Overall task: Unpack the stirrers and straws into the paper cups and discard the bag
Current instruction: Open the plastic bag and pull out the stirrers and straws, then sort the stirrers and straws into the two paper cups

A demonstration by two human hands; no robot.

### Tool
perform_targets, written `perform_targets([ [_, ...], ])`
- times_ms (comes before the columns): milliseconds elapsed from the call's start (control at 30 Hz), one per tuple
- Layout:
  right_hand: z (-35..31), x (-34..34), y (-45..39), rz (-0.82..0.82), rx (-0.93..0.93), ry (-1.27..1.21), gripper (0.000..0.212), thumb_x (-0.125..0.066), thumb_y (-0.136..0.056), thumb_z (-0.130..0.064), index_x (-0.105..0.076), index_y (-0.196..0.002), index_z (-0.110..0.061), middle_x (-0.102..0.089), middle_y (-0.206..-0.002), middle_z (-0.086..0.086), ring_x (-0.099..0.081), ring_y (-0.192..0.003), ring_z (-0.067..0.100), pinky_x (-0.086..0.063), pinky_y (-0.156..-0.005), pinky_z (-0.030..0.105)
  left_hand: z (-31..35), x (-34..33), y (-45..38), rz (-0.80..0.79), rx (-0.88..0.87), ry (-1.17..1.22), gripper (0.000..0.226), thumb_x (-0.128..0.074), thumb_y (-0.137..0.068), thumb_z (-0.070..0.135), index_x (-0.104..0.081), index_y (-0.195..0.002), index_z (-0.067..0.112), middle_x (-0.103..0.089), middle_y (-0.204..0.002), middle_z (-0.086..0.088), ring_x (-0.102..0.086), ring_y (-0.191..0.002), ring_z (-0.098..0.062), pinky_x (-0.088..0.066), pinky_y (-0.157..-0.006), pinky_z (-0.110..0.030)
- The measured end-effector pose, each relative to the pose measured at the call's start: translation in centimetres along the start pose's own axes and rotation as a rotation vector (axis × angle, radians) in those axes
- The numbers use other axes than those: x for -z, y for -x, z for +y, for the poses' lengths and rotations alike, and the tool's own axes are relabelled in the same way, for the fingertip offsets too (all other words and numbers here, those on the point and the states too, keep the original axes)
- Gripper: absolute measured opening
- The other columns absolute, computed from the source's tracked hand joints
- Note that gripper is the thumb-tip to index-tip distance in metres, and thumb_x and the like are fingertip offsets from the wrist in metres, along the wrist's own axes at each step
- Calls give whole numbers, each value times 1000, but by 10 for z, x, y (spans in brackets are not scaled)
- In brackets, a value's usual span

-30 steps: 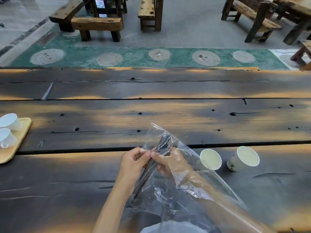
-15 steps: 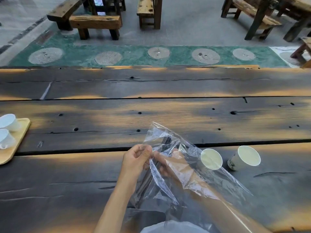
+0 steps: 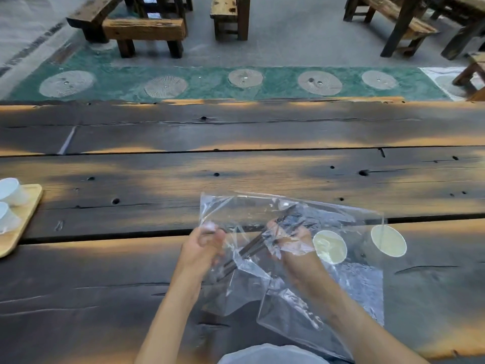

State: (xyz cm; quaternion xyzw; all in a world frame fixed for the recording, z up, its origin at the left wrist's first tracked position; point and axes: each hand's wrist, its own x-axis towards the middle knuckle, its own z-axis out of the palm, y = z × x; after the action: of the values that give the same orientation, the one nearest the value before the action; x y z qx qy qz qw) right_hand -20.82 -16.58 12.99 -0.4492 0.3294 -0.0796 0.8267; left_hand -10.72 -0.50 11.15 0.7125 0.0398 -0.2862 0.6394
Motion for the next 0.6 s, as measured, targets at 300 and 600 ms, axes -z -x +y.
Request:
perform_targets([
  [300,-19,11,-19,119,129,343,19,-65,-91,-26,-61,-89,-8,-56,-61,5,-50,-48,10,-39,-44,20,-34,11,-11,241,-5,58,8,-65,-92,5,-68,-87,-1,-63,-65,-3,-52,-60,-15,-44,-58,-25],
  [600,-31,51,-52,374,207,72,17,-61,-93,-8,-51,-79,-11,-48,-65,3,-45,-43,11,-34,-37,21,-95,39,-44,622,305,627,17,-64,-91,-3,-59,-78,7,-61,-74,-8,-59,-38,-2,-48,-40,-16],
])
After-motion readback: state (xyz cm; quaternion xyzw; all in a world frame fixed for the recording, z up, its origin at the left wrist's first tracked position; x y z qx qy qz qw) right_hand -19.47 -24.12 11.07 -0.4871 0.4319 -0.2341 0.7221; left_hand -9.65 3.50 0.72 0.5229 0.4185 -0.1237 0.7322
